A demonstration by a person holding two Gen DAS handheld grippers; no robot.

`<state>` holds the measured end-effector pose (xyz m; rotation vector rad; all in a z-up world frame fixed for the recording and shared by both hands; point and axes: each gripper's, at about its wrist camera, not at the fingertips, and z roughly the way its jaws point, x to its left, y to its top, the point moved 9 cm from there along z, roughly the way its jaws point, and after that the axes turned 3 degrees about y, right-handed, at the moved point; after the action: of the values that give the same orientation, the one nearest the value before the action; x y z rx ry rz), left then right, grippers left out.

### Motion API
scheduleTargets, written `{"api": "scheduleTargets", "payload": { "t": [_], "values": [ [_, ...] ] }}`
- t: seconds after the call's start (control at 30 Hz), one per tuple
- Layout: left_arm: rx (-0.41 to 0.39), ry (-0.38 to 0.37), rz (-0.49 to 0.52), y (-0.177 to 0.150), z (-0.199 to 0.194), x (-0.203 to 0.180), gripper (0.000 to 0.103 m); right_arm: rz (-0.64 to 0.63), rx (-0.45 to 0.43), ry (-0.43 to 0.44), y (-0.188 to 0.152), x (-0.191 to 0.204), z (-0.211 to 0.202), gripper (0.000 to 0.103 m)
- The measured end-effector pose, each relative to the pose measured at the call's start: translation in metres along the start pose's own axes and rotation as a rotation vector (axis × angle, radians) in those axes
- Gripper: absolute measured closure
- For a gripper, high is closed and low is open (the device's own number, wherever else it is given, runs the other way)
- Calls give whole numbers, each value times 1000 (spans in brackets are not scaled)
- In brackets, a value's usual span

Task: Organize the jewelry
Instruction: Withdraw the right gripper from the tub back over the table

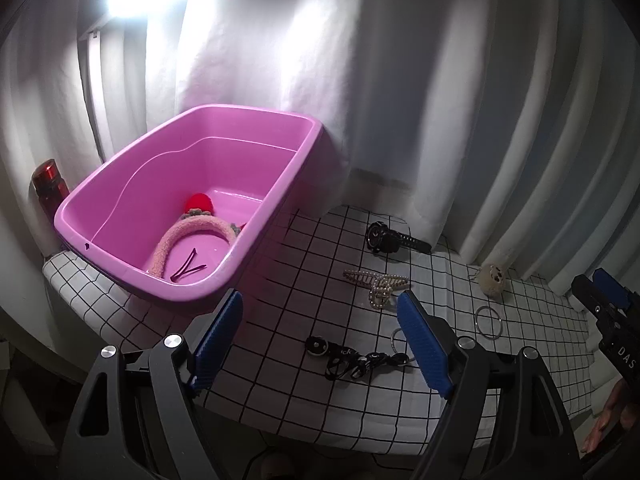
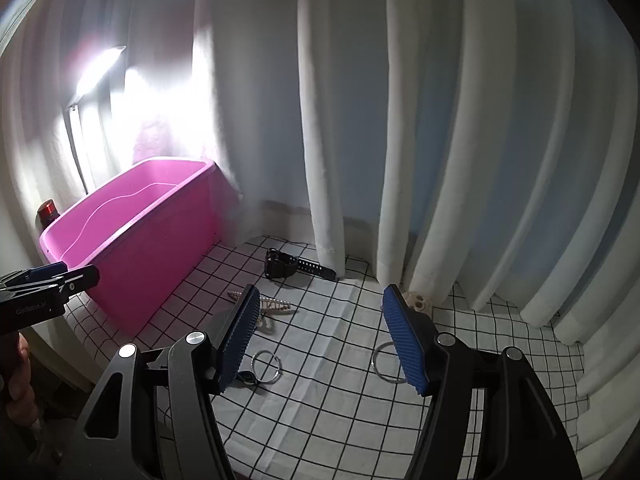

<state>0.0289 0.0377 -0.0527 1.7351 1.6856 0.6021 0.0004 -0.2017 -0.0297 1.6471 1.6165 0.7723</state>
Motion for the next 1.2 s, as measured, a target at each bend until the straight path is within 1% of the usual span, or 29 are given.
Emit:
{"api": "scheduleTargets", "payload": {
  "t": [0.13,0.27,0.47,0.53,0.6,0.67,0.73,0.93,1.03,1.2],
  "values": [
    [46,-28,24,-18,11,-19,24,57,37,-49,-26,-30,-4,41],
    [93,-37,43,-37,25,-32,24,102,77,-84,-52,-55,-2,41],
    [141,-10,73,-60,47,-41,24,143,136,-97,-85,-79,17,41],
    [157,-1,67,-66,56,-41,24,151,158,-95,-94,-84,27,40],
    [166,10,61,-71,64,-40,24,157,183,-92,-103,-89,39,37],
    [175,23,54,-75,72,-38,24,158,210,-95,-111,-94,51,29],
    [180,37,48,-80,78,-36,24,157,238,-83,-119,-98,64,26],
    [217,75,23,-97,103,-26,24,173,312,-50,-139,-105,108,25],
    [232,86,8,-104,116,-23,24,160,329,-45,-145,-105,126,25],
    [256,102,11,-116,136,-26,24,129,356,-43,-155,-103,147,25]
  ]
}}
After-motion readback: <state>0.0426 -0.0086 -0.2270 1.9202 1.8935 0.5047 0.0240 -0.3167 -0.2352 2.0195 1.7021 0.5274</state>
